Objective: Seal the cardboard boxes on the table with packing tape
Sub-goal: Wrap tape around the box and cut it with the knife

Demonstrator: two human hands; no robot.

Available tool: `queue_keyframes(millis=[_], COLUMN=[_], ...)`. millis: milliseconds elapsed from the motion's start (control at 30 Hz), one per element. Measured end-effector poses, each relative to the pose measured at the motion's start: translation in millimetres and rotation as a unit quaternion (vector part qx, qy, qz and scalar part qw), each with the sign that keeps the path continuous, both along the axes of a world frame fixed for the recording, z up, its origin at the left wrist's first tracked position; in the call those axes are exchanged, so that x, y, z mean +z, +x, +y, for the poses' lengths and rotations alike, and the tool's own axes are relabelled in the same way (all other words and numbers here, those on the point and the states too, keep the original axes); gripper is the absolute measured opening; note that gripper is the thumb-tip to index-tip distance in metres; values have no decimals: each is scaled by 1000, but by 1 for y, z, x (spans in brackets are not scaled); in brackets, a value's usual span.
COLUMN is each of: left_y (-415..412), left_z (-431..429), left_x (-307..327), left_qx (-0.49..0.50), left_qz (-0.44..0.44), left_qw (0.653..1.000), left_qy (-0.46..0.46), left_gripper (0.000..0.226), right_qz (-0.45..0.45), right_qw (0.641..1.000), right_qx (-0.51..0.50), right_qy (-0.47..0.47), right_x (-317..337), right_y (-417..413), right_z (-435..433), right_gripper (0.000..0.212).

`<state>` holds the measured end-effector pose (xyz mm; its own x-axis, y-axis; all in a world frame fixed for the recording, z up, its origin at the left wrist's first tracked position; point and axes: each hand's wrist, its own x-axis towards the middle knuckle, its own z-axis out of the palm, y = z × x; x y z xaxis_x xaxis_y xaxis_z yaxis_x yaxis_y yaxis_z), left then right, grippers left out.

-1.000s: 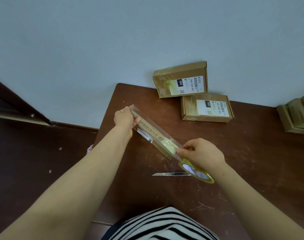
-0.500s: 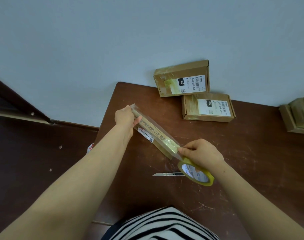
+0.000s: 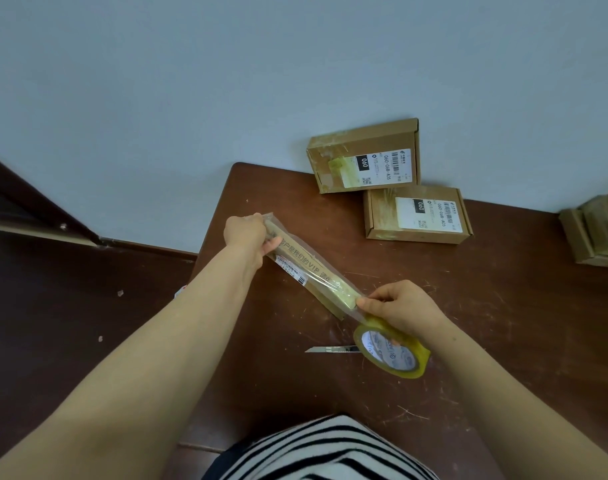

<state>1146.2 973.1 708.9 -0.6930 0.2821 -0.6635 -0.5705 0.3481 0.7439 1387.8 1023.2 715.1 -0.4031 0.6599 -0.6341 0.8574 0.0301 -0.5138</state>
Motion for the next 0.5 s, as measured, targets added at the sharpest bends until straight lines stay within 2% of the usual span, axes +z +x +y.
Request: queue_keyframes(millis=[133,333,400,500], left_y=[-3,-7,-6,-2], left_z=[1,3,4,2], left_x=[1,-1,-1,-1], left_qx=[-16,-47,-39,13], left_qz=[5,27,25,-24], left_qw=[1000,998,998,1000], left_qy=[-23,-33,-29,11], left_gripper=[5,28,24,17], right_qz=[5,15,22,49], right_qw=[1000,1000,999,997], right_qx=[-5,-12,-20,-51], right_qy=[-10,-25,-24,-33], right_x=[-2,-4,-5,-7], right_y=[0,1,2,4], right_z=[0,0,-1,-1], right_gripper=[22,21,20,17])
